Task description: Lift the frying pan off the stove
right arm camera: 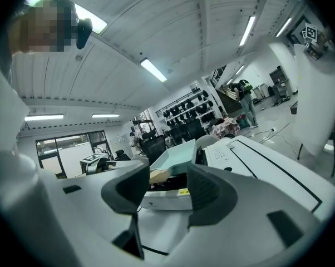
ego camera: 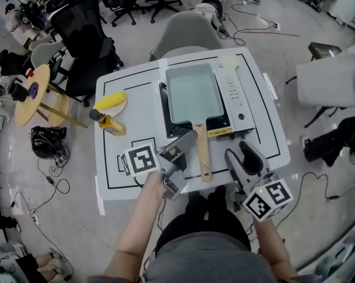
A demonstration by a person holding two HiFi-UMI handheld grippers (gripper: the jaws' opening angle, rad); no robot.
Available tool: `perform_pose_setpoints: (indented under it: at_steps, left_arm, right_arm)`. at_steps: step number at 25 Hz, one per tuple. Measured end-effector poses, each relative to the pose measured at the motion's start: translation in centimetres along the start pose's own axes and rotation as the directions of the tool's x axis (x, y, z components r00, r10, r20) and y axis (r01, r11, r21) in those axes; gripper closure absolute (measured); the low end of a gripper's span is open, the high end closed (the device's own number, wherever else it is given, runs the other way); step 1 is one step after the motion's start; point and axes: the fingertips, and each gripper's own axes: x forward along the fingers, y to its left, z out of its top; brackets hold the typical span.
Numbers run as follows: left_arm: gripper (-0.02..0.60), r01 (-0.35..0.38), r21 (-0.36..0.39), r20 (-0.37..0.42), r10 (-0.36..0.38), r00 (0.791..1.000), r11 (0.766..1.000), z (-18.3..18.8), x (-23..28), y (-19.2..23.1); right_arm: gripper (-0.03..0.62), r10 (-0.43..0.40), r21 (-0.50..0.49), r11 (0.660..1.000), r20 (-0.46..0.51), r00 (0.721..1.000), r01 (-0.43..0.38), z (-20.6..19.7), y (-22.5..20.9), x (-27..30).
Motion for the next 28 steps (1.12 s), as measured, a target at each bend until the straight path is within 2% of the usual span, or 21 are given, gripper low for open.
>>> perform_pose_setpoints:
  at_steps: [7, 13, 18, 28]
  left_arm:
    - [0.359, 0.038, -0.147, -0.072, -0.049, 0.996, 0.988, -1.0, 2.5, 0.4]
    - [0.359, 0.046, -0.214, -0.108, -0.071, 0.992, 0.976, -1.5, 4.0, 0.7]
    - [0.359, 0.063, -0.257, -0.125, -0.098, 0.987, 0.964, -1.4, 5.0, 0.4]
    - [0.367, 0.052, -0.302, -0.141, -0.098, 0.985, 0.952, -1.2, 6.0, 0.6]
  right_arm:
    - [0.387, -0.002, 0.002, 1.0, 0.008, 1.0, 0.002, 0.3, -0.1, -0.2]
    - [0.387, 0.003, 0.003, 1.0, 0.012, 1.0, -0.003, 0.6, 0.0, -0.5]
    - [0.387, 0.007, 0.01, 1.0, 0.009, 1.0, -0.007, 0.8, -0.1, -0.7]
    - [0.387, 0.041, 0.018, 0.999, -0.015, 0.999, -0.041, 0.3, 0.1, -0.3]
